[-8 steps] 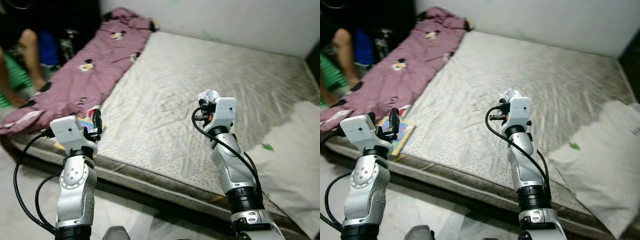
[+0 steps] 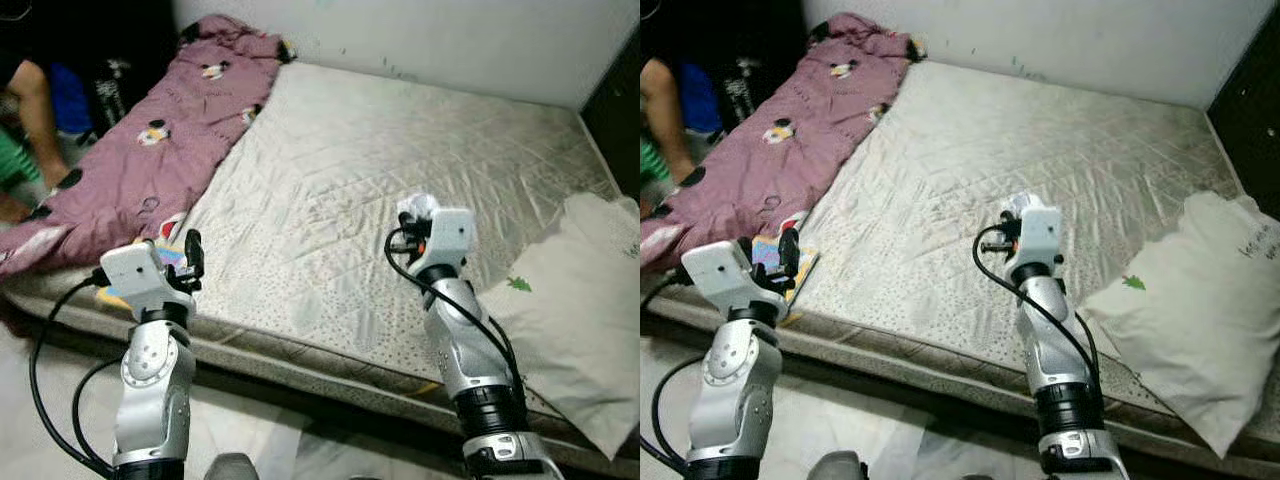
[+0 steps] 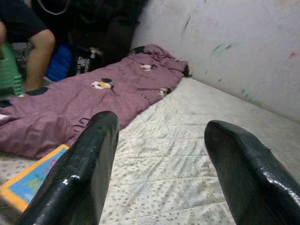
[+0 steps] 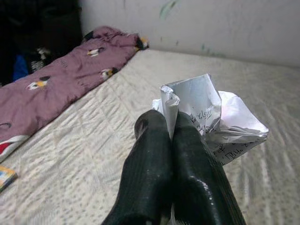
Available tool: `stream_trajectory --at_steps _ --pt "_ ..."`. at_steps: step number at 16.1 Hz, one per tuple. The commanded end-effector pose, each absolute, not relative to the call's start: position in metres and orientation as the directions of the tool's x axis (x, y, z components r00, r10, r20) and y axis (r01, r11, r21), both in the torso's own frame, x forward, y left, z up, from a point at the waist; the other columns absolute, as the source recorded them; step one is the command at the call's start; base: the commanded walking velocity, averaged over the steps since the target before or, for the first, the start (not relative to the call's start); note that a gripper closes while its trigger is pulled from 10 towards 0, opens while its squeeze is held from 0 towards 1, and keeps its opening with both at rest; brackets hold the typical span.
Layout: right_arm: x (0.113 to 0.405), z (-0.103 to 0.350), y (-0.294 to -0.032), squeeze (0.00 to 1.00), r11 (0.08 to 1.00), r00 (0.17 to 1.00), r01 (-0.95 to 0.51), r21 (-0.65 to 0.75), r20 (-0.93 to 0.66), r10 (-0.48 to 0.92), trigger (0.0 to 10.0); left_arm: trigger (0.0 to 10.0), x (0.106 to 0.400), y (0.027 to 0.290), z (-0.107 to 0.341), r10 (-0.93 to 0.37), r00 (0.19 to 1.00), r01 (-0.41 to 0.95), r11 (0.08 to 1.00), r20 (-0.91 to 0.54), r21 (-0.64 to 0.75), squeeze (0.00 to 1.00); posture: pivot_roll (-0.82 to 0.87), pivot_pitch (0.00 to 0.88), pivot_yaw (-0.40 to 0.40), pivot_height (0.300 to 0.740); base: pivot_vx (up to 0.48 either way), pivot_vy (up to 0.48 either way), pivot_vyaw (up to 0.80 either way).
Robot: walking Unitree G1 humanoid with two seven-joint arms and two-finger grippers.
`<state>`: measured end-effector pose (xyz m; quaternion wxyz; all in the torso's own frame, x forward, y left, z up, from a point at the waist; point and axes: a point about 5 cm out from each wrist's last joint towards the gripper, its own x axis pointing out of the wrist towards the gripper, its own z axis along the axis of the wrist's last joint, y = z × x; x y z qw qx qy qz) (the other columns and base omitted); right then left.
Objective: Clean up the room
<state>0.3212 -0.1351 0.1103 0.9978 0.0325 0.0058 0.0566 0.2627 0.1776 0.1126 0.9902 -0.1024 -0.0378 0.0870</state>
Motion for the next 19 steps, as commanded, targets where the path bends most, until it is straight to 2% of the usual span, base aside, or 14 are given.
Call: stream_trajectory --at_steps 1,19 --pt "0.320 0.116 -0.134 0.00 0.990 0.992 -0.126 0.062 0.015 0.125 10.0 10.0 0.260 0.175 0.113 0.174 0.983 -0.159 0.966 0.054 -0.206 0.00 0.11 0.000 -0.042 0.740 0.000 0.000 0.00" --pt "0.313 0.108 -0.129 0.00 0.987 0.989 -0.128 0.099 -0.055 0.134 10.0 10.0 0.255 0.164 0.110 0.161 0.987 -0.154 0.959 0.010 -0.240 0.00 0.10 0.000 -0.038 0.740 0.000 0.000 -0.80"
